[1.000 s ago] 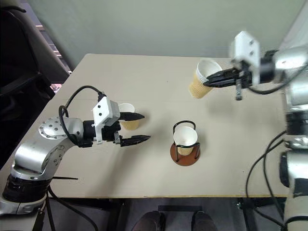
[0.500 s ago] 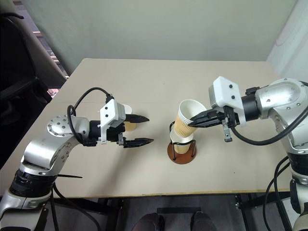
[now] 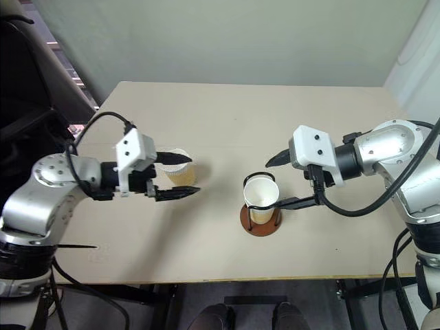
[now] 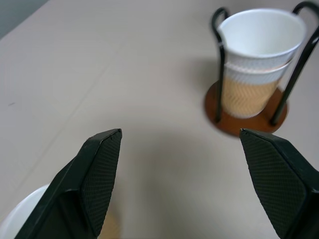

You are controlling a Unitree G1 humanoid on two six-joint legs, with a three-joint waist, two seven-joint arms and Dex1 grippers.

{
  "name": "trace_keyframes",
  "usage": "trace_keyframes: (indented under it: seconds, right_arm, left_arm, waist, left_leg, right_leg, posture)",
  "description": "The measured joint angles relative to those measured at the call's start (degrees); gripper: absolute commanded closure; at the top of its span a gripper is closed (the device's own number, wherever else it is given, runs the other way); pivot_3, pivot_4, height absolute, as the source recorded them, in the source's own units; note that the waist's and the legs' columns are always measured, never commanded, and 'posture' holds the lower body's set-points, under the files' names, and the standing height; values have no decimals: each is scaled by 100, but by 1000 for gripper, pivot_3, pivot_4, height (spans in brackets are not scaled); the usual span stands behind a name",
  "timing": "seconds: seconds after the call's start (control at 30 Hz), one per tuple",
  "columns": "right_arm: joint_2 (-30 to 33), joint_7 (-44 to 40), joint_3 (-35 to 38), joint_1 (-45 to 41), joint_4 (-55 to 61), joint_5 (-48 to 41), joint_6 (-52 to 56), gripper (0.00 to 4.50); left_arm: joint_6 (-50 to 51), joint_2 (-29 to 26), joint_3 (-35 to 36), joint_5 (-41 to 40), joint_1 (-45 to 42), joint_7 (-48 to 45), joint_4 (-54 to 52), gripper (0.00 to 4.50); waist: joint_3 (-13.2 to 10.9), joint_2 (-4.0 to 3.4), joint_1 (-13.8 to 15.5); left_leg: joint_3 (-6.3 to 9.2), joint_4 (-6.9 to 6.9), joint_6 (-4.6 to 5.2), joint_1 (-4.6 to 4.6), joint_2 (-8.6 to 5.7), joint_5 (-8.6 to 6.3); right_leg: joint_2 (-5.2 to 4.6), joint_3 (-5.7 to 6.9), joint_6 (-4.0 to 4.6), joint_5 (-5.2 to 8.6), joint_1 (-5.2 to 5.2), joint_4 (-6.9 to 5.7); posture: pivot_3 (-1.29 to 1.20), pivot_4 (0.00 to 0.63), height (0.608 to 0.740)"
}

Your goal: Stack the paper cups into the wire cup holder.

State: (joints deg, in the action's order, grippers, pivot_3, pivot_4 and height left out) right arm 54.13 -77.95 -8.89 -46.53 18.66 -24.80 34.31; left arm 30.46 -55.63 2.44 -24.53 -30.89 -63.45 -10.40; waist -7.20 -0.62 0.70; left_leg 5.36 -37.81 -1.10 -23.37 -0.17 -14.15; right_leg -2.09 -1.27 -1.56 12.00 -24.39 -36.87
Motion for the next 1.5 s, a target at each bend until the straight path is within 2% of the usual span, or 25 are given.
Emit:
trace_keyframes:
  seconds: [0.13, 0.2, 0.27, 0.4, 0.5, 0.63, 0.7, 0.77, 0.93, 1.07, 1.2, 1.33, 1.4, 1.5]
  right_arm:
    - [-16, -72, 1311, 11, -260, -1224, 402, 20]
    - [-7, -67, 1734, 51, -265, -1635, 543, 20]
    - [-11, -12, 1821, 146, -210, -1860, 641, 20]
    - [10, 159, 1722, 391, -29, -1887, 678, 20]
    - [101, 297, 1511, 704, 116, -1583, 527, 20]
    - [123, 480, 1358, 949, 232, -1361, 445, 20]
    - [165, 560, 1365, 961, 292, -1337, 441, 0]
    - [244, 627, 1404, 1032, 389, -1344, 449, 0]
    - [340, 769, 1524, 1148, 497, -1425, 502, 0]
    - [358, 841, 1631, 1183, 606, -1552, 552, 0]
    - [464, 935, 1946, 1277, 694, -1822, 689, 0]
    - [738, 958, 2560, 1581, 802, -2091, 786, 0]
    - [922, 983, 2862, 1755, 797, -2099, 802, 0]
    - [1141, 1013, 3281, 2073, 789, -2084, 801, 0]
  left_arm:
    - [-374, -756, 83, 361, -185, -400, 681, 441]
    - [-541, -917, 19, 628, -364, -480, 1035, 441]
    - [-807, -869, -298, 1008, -617, -500, 1432, 441]
    - [-1388, -56, -1060, 1664, -1202, -505, 2413, 441]
    - [-1873, 537, -1600, 2063, -1708, -650, 3152, 441]
    - [-2568, 902, -2029, 2706, -2237, -621, 4220, 441]
    - [-2828, 944, -2137, 2903, -2344, -645, 4489, 816]
    - [-3062, 966, -2167, 3033, -2390, -732, 4705, 1384]
    - [-3401, 973, -2143, 3094, -2428, -1016, 4939, 3145]
    - [-3371, 1017, -1891, 2673, -2623, -1613, 4743, 4468]
    - [-2769, 1012, -1646, 1613, -2763, -2562, 3831, 4468]
    - [-2042, 1090, -1585, 50, -3462, -2664, 2865, 4468]
    - [-1979, 1241, -1724, -525, -3810, -2668, 2541, 4468]
    - [-2186, 1560, -2299, -807, -4065, -2673, 2582, 4468]
  waist:
    - [0, 3, 17]
    - [2, 5, 33]
    - [4, 3, 46]
    - [3, 5, 81]
    - [4, 12, 95]
    - [4, 12, 47]
    - [4, 12, 15]
    - [4, 11, 9]
    - [4, 12, 46]
    - [4, 12, 103]
    - [3, 13, 128]
    - [3, 14, 172]
    - [8, 7, 182]
    - [9, 5, 175]
  left_leg:
    - [1, 1, -4, -26, -1, 2]
    - [2, 2, -4, -25, -1, 2]
    - [3, 0, -4, -24, -1, 2]
    - [4, -10, 1, -36, -1, 0]
    - [7, -25, 7, -46, -2, -1]
    - [5, -26, 4, -62, -4, 2]
    - [4, -23, 2, -61, -3, 6]
    - [4, -21, 2, -65, -1, 7]
    - [4, -25, 11, -77, -1, 2]
    - [4, -28, 17, -82, -2, 3]
    - [4, -35, 23, -94, -3, 4]
    - [3, -37, 26, -102, -5, 4]
    - [-3, -35, 30, -91, -6, 2]
    - [-12, -36, 34, -69, -5, 0]
  right_leg:
    - [4, -2, 3, 3, -25, 4]
    - [4, -2, 22, 17, -23, 4]
    - [3, -4, 29, 21, -24, 3]
    - [-2, -1, 16, 9, -29, -7]
    - [-4, 4, -9, -9, -29, -4]
    - [-7, 1, -23, -17, -47, -2]
    - [-3, 1, -27, -14, -48, 2]
    - [1, 1, -34, -10, -48, 7]
    - [1, 0, -42, -6, -48, 22]
    - [1, 0, -43, -6, -48, 23]
    - [1, 2, -47, -7, -51, 23]
    - [-3, 3, -56, -12, -49, 39]
    - [-8, -1, -61, -15, -39, 47]
    - [-11, -6, -66, -16, -20, 41]
  posture:
    - [0, 150, 740]
    - [0, 150, 740]
    - [0, 150, 740]
    - [0, 150, 740]
    - [0, 150, 740]
    - [0, 150, 740]
    - [0, 150, 740]
    - [0, 150, 740]
    - [0, 150, 740]
    - [0, 150, 740]
    - [0, 150, 740]
    - [0, 150, 740]
    - [0, 150, 740]
    - [0, 150, 740]
